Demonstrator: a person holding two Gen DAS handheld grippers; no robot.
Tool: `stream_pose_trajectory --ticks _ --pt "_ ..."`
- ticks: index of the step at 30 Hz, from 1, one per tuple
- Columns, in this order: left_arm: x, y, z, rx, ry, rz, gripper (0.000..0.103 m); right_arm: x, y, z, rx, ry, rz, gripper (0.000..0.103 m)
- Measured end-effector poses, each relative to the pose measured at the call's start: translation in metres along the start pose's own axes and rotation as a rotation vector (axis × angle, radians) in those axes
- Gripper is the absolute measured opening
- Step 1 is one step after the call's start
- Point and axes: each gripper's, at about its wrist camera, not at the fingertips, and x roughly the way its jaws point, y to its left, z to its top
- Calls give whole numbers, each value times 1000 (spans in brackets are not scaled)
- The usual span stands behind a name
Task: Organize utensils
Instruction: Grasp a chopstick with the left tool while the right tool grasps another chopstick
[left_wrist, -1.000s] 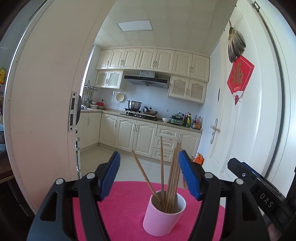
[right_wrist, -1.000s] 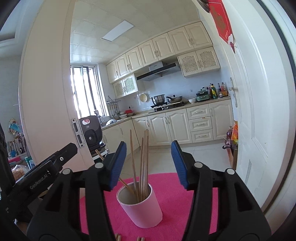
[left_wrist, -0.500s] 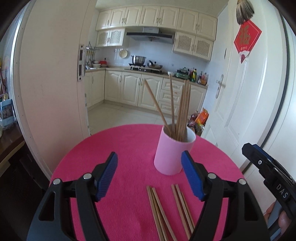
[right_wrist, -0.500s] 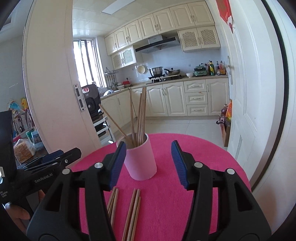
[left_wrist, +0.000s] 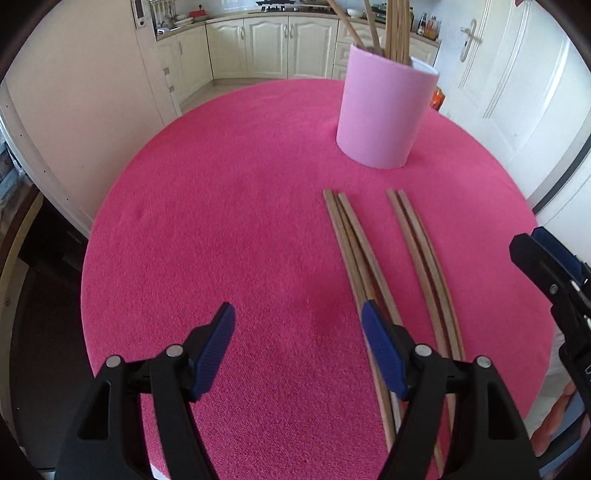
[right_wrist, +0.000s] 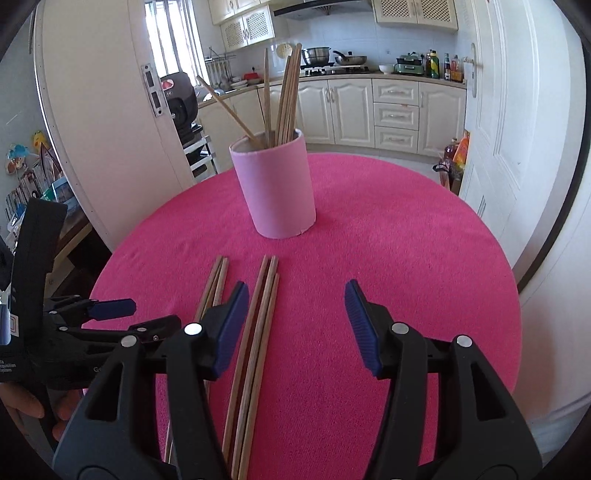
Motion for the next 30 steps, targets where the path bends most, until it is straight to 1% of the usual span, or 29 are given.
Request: stream_pose_trajectory --ticks 3,6,9,17,21,25,28,30 --pt "5 -4 0 -2 33 6 70 -1 -1 -1 0 10 1 55" --pt "9 -8 2 5 47 17 70 -3 -3 -1 3 11 -2 57" --pt "12 -11 2 8 49 34 70 -3 -4 -1 5 18 -3 57" --pt "3 -12 3 11 32 25 70 0 -8 -5 9 41 3 58" --pt "7 -19 3 39 40 52 70 3 -8 -6 10 51 7 58" --pt "8 -23 7 40 39 52 70 5 -8 -8 6 61 6 58" --pt "10 -30 9 68 45 69 70 7 -9 -7 2 75 2 59" --pt "12 -33 11 79 55 67 70 9 -9 -7 -1 88 -3 59"
